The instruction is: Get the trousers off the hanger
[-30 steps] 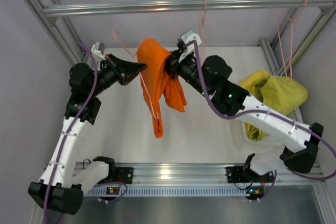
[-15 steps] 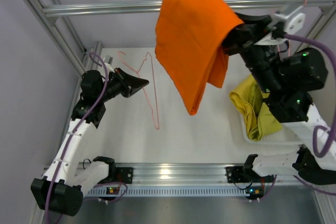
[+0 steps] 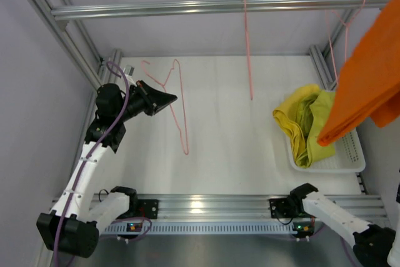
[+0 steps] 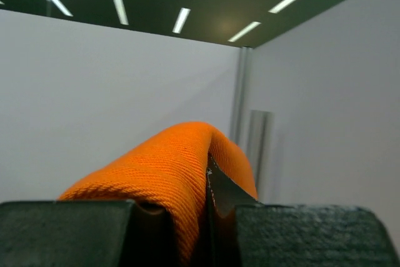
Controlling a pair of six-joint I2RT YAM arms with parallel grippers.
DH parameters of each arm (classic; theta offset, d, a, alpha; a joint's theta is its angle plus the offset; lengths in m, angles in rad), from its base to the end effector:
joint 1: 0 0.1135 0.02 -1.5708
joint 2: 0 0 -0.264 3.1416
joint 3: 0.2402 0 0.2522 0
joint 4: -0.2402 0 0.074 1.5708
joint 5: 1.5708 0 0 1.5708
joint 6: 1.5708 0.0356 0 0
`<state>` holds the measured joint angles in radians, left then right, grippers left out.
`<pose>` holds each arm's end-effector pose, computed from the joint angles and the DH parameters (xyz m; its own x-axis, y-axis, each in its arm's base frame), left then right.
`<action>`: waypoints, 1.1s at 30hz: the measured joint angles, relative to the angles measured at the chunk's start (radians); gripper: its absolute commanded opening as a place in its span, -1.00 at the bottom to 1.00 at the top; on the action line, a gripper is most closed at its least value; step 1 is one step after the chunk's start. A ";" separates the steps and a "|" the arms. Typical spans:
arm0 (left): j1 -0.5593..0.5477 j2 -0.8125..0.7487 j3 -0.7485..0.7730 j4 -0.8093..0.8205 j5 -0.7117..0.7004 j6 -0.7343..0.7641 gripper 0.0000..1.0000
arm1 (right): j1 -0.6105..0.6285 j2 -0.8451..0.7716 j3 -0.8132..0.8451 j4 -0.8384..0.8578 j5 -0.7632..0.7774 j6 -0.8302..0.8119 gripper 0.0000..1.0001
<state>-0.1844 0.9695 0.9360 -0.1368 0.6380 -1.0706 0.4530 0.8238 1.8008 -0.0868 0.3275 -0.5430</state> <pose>0.2110 -0.0609 0.3656 -0.7155 -0.5836 -0.3841 0.2012 0.3544 -0.9132 0.0012 -0.0122 0.6275 0.7184 -0.1944 -0.6679 0.1621 0.9805 -0.1111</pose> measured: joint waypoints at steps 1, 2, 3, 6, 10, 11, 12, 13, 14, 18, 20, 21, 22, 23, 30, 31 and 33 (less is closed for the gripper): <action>0.000 0.001 0.000 0.004 0.000 0.000 -1.00 | -0.034 -0.034 0.000 -0.031 0.025 -0.016 -1.00; 0.000 0.002 0.000 0.010 0.000 0.000 -1.00 | -0.065 -0.064 0.000 -0.058 0.051 -0.033 -1.00; 0.000 0.005 0.000 0.016 0.000 0.000 -1.00 | -0.092 -0.092 0.002 -0.086 0.082 -0.048 -1.00; 0.000 0.019 0.008 0.025 0.000 -0.001 -1.00 | -0.145 -0.145 0.014 -0.186 0.203 -0.109 -1.00; 0.000 0.042 0.022 0.041 0.000 -0.004 -1.00 | -0.160 -0.192 -0.097 -0.275 0.403 -0.216 -1.00; 0.000 0.047 0.026 0.041 0.001 -0.006 -1.00 | -0.160 -0.204 -0.160 -0.289 0.442 -0.240 -1.00; 0.000 0.050 0.028 0.044 0.001 -0.009 -1.00 | -0.160 -0.209 -0.219 -0.314 0.477 -0.259 -1.00; 0.000 0.053 0.029 0.046 0.001 -0.011 -1.00 | -0.160 -0.208 -0.287 -0.333 0.510 -0.276 -1.00; 0.000 0.055 0.031 0.047 0.001 -0.014 -1.00 | -0.160 -0.204 -0.344 -0.351 0.528 -0.284 -1.00; 0.000 0.056 0.036 0.050 0.000 -0.027 -1.00 | -0.162 -0.134 -0.556 -0.454 0.583 -0.285 -1.00; 0.000 0.057 0.045 0.055 0.000 -0.032 -1.00 | -0.164 -0.112 -0.676 -0.433 0.579 -0.302 -1.00; 0.000 0.059 0.050 0.060 0.000 -0.035 -1.00 | -0.174 -0.113 -0.745 -0.414 0.562 -0.318 -1.00; 0.000 0.061 0.056 0.068 0.000 -0.036 -1.00 | -0.190 -0.116 -0.808 -0.397 0.544 -0.337 -1.00; 0.000 0.067 0.064 0.074 0.000 -0.039 -1.00 | -0.215 -0.120 -0.864 -0.369 0.520 -0.354 -1.00; 0.000 0.090 0.085 0.100 0.000 -0.047 -1.00 | -0.625 -0.089 -0.943 -0.332 0.237 -0.356 -1.00; 0.000 0.090 0.085 0.101 0.000 -0.049 -1.00 | -0.665 -0.082 -0.943 -0.341 0.185 -0.354 -1.00; 0.000 0.092 0.085 0.112 0.000 -0.053 -1.00 | -0.706 -0.069 -0.943 -0.373 0.087 -0.356 -1.00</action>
<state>-0.1844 1.0615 1.0210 -0.0246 0.6380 -1.1240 -0.2527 0.7544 0.8574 -0.4595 0.4149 -0.8993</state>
